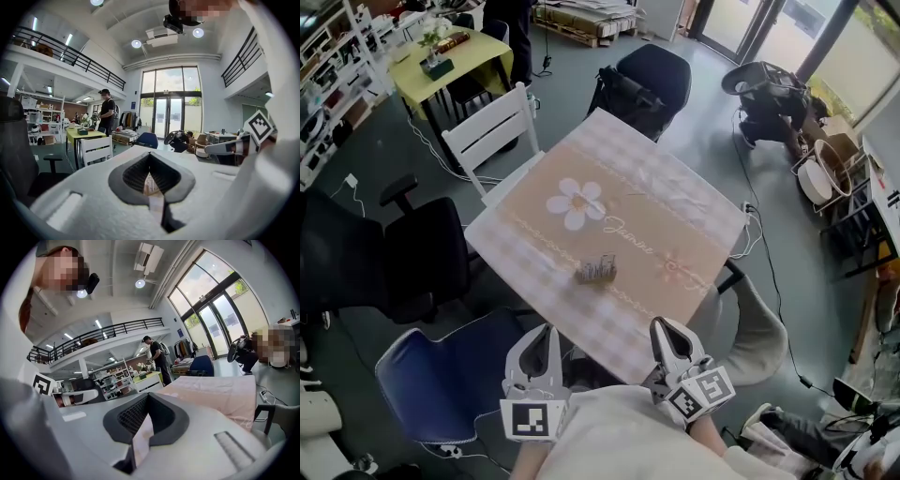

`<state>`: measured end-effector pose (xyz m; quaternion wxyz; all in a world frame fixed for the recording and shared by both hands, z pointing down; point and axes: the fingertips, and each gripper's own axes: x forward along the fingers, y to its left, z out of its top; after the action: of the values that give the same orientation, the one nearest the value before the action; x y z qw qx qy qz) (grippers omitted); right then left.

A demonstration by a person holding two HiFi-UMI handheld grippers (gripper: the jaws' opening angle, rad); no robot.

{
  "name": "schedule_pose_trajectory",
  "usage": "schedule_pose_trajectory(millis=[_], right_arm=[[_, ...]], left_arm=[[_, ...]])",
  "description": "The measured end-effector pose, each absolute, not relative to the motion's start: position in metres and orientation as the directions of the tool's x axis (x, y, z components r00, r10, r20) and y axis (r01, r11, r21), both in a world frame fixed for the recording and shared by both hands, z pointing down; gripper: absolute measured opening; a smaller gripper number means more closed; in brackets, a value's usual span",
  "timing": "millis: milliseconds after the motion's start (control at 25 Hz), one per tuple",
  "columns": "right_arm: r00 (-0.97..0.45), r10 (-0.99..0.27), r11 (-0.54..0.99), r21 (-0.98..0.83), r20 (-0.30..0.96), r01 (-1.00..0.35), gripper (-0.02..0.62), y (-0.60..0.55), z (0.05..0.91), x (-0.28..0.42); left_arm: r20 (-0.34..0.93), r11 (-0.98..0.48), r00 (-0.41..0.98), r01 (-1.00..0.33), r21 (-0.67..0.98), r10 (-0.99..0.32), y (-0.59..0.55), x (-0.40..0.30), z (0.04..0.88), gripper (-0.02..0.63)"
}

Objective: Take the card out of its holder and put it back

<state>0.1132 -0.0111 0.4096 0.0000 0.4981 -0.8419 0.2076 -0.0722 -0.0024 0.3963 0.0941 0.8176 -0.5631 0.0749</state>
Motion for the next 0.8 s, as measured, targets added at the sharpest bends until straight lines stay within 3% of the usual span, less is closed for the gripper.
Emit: schedule_pose_trajectory(millis=[800], right_arm=[[-0.576, -0.797, 0.503, -0.327, 0.183, -0.800, 0.003, -0.038, 0.408, 0.131]], left_arm=[[0.228, -0.288, 0.295, -0.956, 0.064, -0.928, -0.014, -0.061, 0.399, 0.002]])
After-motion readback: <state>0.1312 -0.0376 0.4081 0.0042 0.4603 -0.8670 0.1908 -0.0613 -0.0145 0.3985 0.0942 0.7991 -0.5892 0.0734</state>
